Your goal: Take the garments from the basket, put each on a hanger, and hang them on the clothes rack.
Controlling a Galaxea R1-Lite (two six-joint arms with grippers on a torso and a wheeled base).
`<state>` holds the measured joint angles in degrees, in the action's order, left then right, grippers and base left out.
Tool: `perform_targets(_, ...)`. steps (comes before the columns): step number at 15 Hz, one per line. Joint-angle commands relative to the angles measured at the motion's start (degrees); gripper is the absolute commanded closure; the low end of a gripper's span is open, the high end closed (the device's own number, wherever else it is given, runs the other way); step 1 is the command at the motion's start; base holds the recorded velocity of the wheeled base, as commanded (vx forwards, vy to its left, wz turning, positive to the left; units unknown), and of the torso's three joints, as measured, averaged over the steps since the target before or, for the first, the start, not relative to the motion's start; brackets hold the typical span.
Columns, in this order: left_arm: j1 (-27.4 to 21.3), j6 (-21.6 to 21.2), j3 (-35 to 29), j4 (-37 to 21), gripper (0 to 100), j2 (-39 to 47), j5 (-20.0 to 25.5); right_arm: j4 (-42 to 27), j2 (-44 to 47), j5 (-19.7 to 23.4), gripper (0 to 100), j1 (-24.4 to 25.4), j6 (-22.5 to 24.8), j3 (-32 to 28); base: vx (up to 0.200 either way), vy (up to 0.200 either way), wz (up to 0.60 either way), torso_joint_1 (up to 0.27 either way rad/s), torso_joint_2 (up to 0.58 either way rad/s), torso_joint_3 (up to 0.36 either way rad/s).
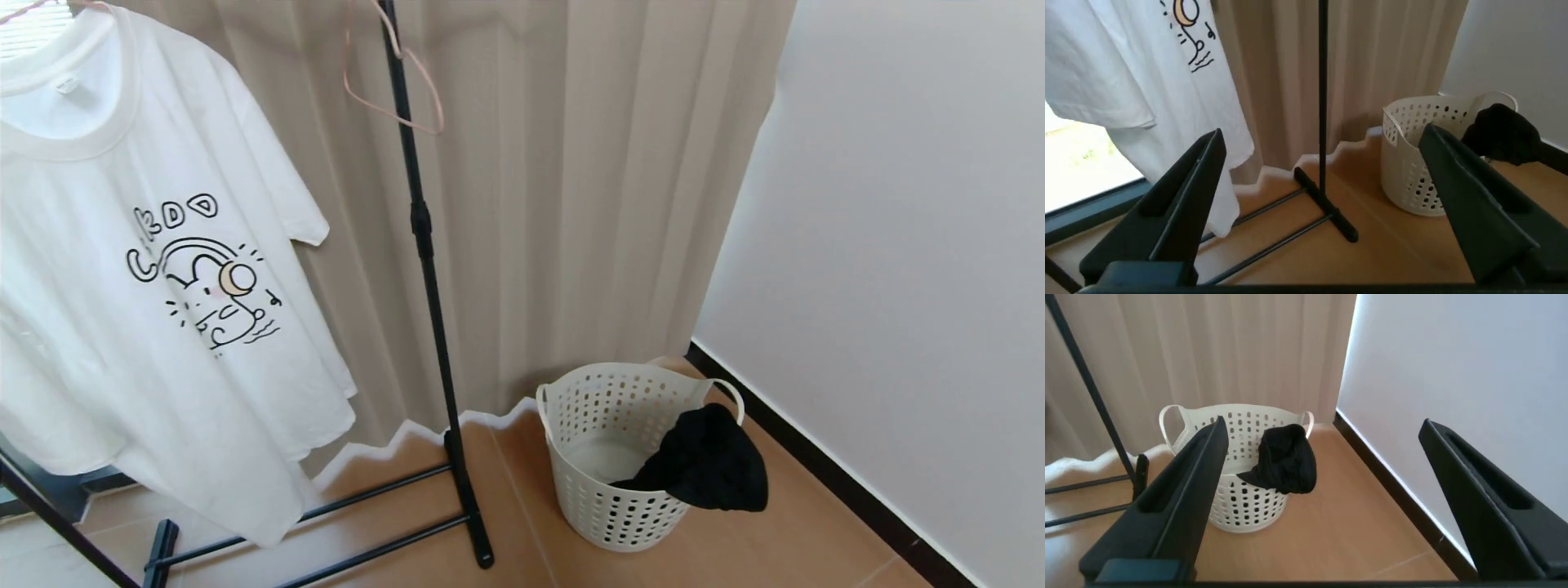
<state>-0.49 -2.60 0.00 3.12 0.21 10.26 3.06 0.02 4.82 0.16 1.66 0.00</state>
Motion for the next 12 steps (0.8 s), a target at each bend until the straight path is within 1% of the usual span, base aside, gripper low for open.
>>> perform_targets(1,0.0,0.0,0.0,0.0,0,0.1,0.0,0.0,0.0,0.0,0,0.0,0.0,0.0,0.0,0.0,0.0,0.0,0.0,0.0)
perform_targets(6,0.0,0.0,0.0,0.0,0,0.1,0.0,0.0,0.0,0.0,0,0.0,0.0,0.0,0.0,0.0,0.0,0.0,0.0,0.0)
perform_targets(10,0.0,0.0,0.0,0.0,0,0.1,0.0,0.0,0.0,0.0,0,0.0,0.0,0.0,0.2,0.0,0.0,0.001,0.0,0.005)
perform_targets(12,0.0,0.0,0.0,0.0,0,0.1,0.0,0.0,0.0,0.0,0,0.0,0.0,0.0,0.2,-0.2,0.0,0.007,0.0,0.007)
